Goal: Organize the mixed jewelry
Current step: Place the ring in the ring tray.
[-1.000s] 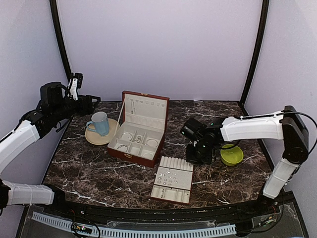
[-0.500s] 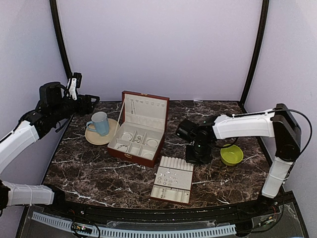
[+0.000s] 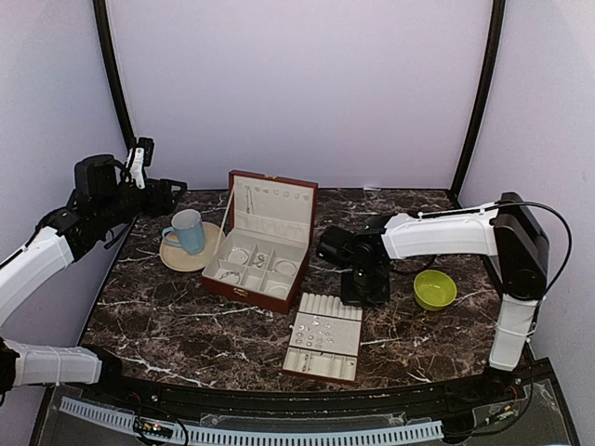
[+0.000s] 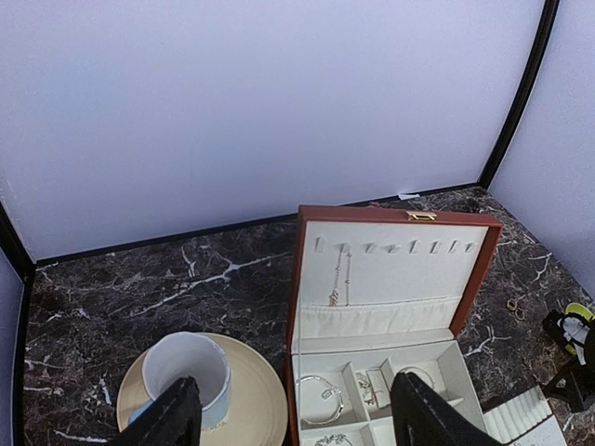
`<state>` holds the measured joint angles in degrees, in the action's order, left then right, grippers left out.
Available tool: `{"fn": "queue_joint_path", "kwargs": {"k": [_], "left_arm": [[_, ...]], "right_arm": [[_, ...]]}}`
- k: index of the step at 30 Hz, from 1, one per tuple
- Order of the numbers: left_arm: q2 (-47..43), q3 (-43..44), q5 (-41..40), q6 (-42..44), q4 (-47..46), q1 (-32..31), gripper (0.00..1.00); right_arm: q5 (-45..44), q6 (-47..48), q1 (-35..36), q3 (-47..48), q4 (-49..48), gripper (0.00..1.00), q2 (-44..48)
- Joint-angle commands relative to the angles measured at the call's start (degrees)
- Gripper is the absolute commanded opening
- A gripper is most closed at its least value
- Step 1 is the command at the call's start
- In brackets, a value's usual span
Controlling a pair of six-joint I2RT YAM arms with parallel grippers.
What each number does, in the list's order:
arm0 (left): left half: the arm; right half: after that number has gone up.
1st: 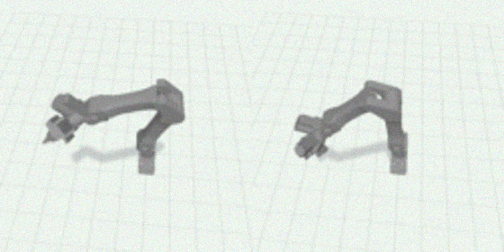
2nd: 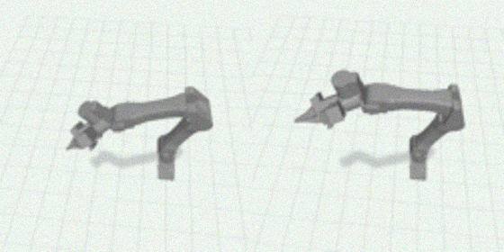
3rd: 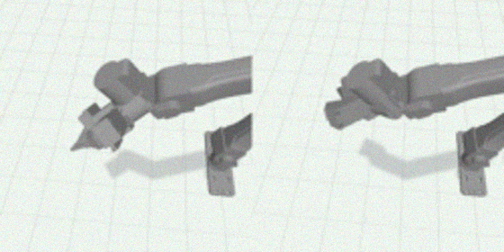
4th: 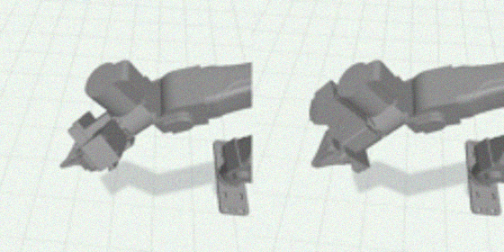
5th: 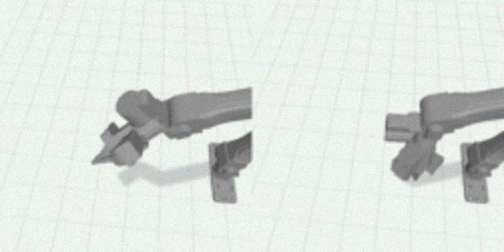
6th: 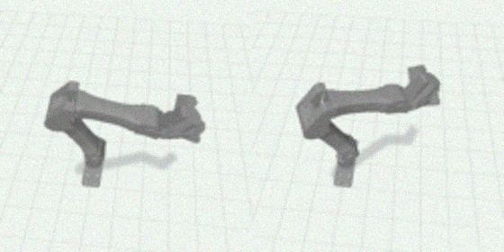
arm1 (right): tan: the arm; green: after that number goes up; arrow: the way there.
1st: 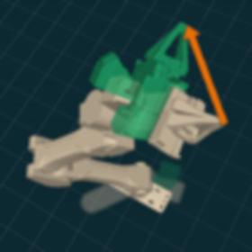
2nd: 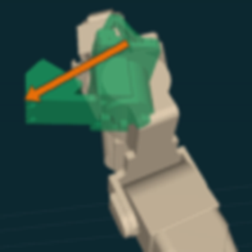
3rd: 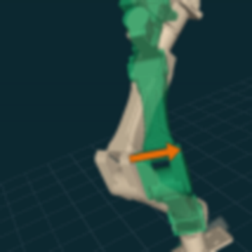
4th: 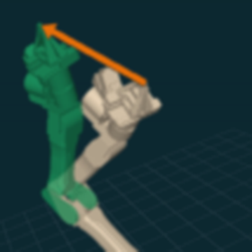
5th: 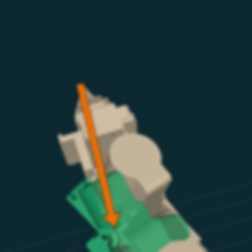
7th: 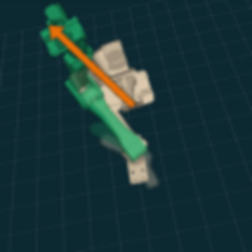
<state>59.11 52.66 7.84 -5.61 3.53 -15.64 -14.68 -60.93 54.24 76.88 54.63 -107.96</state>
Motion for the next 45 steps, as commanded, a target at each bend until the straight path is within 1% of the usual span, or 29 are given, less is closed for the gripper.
{"fn": "queue_joint_path", "kwargs": {"k": [1,13,26,35,45], "left_arm": [[-1.4,-0.7,-0.4,0.6,0.1,0.2,0.73],[-1.5,-0.8,-0.4,0.5,0.0,0.2,0.73],[-2.1,-0.9,-0.6,0.5,0.0,0.2,0.73],[-2.1,-0.9,-0.7,0.5,0.0,0.3,0.73],[-2.2,-1.0,-0.8,0.5,-0.1,0.2,0.73]], "right_arm": [[-3.3,0.3,1.2,3.6,4.2,0.00,-1.8],[-7.9,1.1,3.1,8.5,11.1,0.00,-6.0],[-9.8,1.2,4.2,12.6,14.7,0.00,-9.8],[-12.3,0.8,5.7,15.9,20.1,0.00,-14.5],[-9.9,1.7,6.3,19.0,17.0,0.00,-17.0]]}}
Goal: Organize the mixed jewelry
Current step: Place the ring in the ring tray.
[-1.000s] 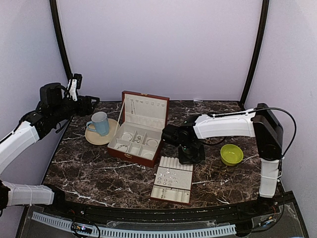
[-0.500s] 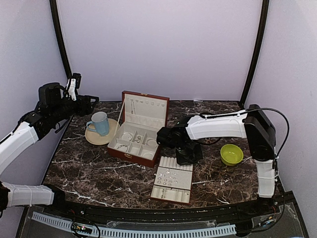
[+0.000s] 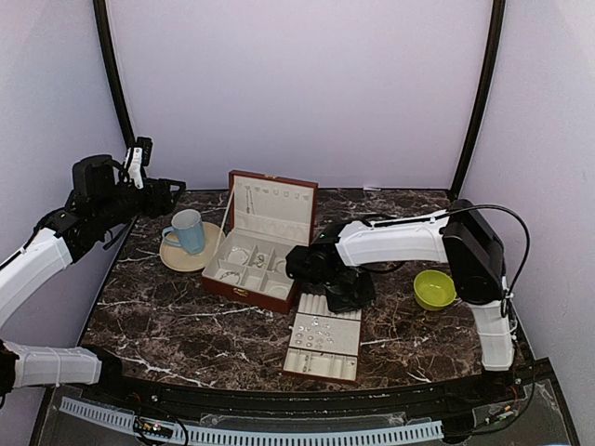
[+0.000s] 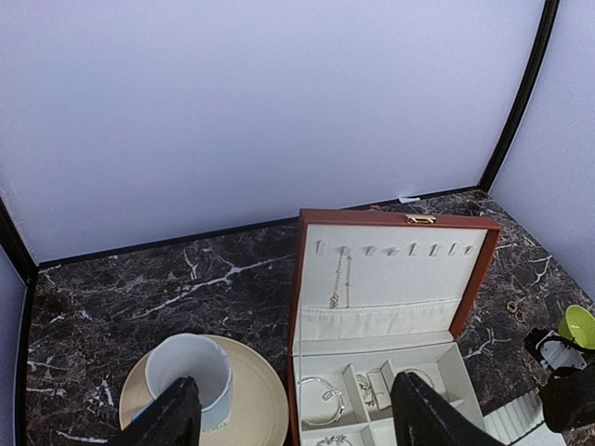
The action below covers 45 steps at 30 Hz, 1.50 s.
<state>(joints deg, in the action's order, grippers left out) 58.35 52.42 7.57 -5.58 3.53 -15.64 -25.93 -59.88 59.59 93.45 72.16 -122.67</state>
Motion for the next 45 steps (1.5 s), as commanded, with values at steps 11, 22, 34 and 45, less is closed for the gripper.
{"fn": "queue_joint_path", "kwargs": {"k": [11,22,34,45], "left_arm": [[-1.4,-0.8,-0.5,0.5,-0.1,0.2,0.73],[-1.1,-0.9,-0.5,0.6,-0.1,0.2,0.73],[-0.8,-0.9,-1.1,1.0,0.0,0.2,0.73],[-0.6,-1.0,-1.0,1.0,-0.1,0.2,0.73]], "right_arm": [[2.8,1.6,1.6,3.7,-2.7,0.02,-2.2],[4.9,2.0,1.7,2.7,-6.1,0.11,-0.3],[3.9,3.1,1.7,3.3,-5.9,0.21,3.4],[5.6,3.4,0.2,-3.5,-11.0,0.10,7.4]]}}
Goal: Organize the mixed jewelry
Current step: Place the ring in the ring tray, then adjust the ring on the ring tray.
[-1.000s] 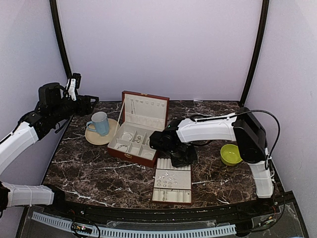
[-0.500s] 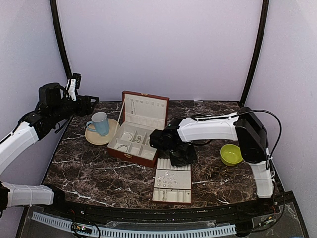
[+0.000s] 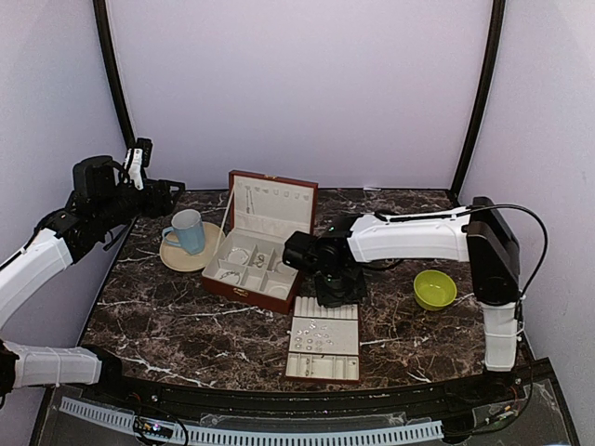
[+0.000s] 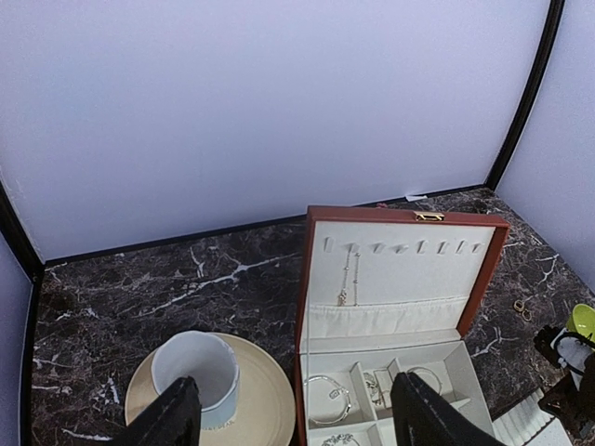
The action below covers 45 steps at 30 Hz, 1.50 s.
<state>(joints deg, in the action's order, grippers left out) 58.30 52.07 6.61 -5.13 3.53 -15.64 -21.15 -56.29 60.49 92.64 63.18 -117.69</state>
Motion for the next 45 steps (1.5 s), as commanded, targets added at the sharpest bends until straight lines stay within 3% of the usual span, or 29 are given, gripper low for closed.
{"fn": "queue_joint_path", "kwargs": {"k": [1,12,45], "left_arm": [[-0.5,-0.7,0.0,0.5,-0.1,0.2,0.73],[-0.6,-0.7,0.1,0.5,-0.2,0.2,0.73],[-0.2,-0.7,0.3,0.5,-0.2,0.3,0.73]], "right_arm": [[1.0,-0.2,-0.9,-3.4,-2.5,0.09,2.8],[2.2,-0.5,-2.6,-7.8,-5.3,0.00,5.2],[4.5,-0.5,-4.2,-12.9,-10.0,0.00,7.2]]}}
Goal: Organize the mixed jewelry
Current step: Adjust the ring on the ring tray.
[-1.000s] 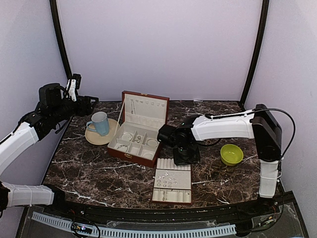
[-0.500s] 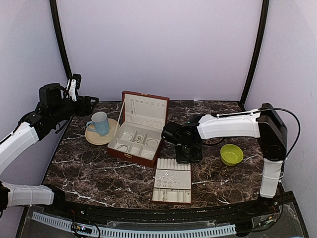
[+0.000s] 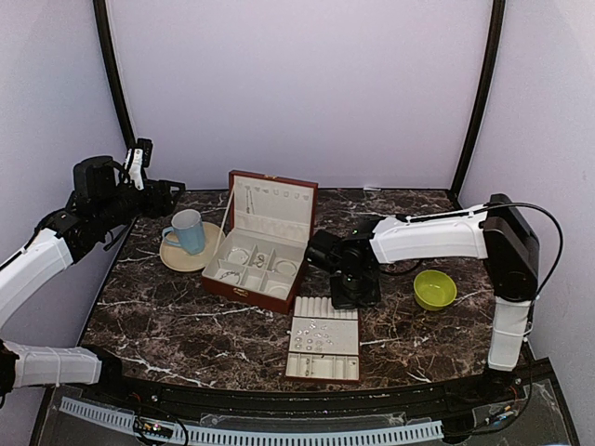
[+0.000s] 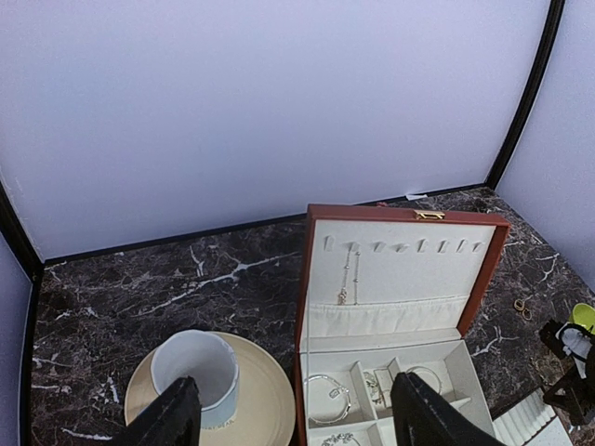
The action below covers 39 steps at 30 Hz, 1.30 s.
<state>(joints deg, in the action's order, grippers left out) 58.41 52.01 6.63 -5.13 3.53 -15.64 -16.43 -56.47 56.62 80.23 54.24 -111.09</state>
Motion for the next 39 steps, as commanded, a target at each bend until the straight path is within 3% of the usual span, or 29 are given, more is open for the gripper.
{"fn": "queue_joint_path", "kwargs": {"k": [1,16,24,31,39], "left_arm": [[-0.3,-0.7,0.2,0.4,-0.2,0.2,0.73],[-0.3,-0.7,0.2,0.5,-0.2,0.2,0.73],[-0.5,-0.7,-0.2,0.7,-0.2,0.3,0.73],[-1.0,-0.8,-0.9,1.1,-0.2,0.2,0.73],[-1.5,-1.1,-2.0,1.8,-0.5,0.2,0.73]], "right_arm": [[-0.2,-0.3,-0.4,-0.6,-1.1,0.00,0.5],[-0.1,-0.1,-0.4,-2.5,-2.1,0.00,-0.9],[-3.7,0.2,-1.0,-1.1,-1.3,0.01,3.3],[-8.4,3.6,-4.2,-1.7,-1.3,0.24,8.9],[-9.2,15.5,-12.0,-9.8,-11.2,0.28,13.8]]}}
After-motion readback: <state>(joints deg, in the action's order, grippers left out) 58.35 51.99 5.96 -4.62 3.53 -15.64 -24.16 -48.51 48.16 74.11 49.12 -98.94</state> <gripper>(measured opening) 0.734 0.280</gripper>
